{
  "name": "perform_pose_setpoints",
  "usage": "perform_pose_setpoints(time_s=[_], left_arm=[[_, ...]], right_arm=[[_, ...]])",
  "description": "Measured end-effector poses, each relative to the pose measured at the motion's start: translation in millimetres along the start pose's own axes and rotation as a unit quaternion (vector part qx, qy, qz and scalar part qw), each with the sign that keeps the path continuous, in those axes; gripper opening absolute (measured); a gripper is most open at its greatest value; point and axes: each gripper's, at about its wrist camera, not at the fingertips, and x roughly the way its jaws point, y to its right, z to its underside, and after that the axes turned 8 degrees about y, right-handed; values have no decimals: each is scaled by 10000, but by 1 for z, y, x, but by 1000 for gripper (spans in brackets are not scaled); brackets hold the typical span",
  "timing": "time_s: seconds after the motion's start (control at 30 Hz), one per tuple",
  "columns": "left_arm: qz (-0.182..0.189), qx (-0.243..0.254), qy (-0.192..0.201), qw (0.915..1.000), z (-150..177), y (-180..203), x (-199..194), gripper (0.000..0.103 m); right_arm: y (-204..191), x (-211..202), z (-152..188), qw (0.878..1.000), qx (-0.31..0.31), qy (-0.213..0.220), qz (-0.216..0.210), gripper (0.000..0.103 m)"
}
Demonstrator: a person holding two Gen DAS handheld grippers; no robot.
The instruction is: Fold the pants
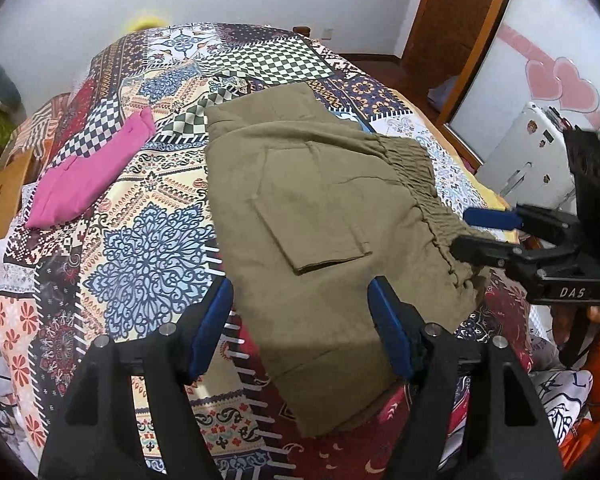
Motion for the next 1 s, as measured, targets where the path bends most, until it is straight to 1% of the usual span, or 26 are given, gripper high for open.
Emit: perform_pose_setpoints(time_s=[0.17, 0.27, 0.37, 0.5, 0.6, 0.7, 0.77, 0.9, 1.0], left_arm=[[-69, -159, 138, 9998, -13, -14, -7, 70], [-185, -179, 278, 9993, -29, -24, -9, 70], [-288, -190, 365, 9987, -46, -37, -4, 72], [-310, -301, 268, 9987, -67, -56, 18, 72], [-350, -428, 159, 9983, -81, -70, 41, 72], [-386, -564, 141, 9976, -91, -81, 59, 72], [-349, -654, 132, 9972, -99, -89, 72, 72], [-326, -686, 123, 9970, -115, -101, 97, 72], [-216, -715, 22, 9972, -125, -107, 116, 72]], right_arm=[[3, 1, 2, 10000, 80, 23, -40, 62], [3, 1, -2, 10000, -9, 30, -28, 63], [5, 3, -3, 10000, -34, 36, -42, 64], [12, 7, -3, 10000, 30, 31, -80, 71], [16, 8, -4, 9999, 94, 23, -130, 71], [21, 9, -7, 9998, 77, 115, 107, 71], [25, 12, -9, 9996, 94, 135, 211, 71], [33, 19, -12, 9995, 158, 103, 243, 71], [36, 22, -16, 9993, 186, 123, 291, 71]])
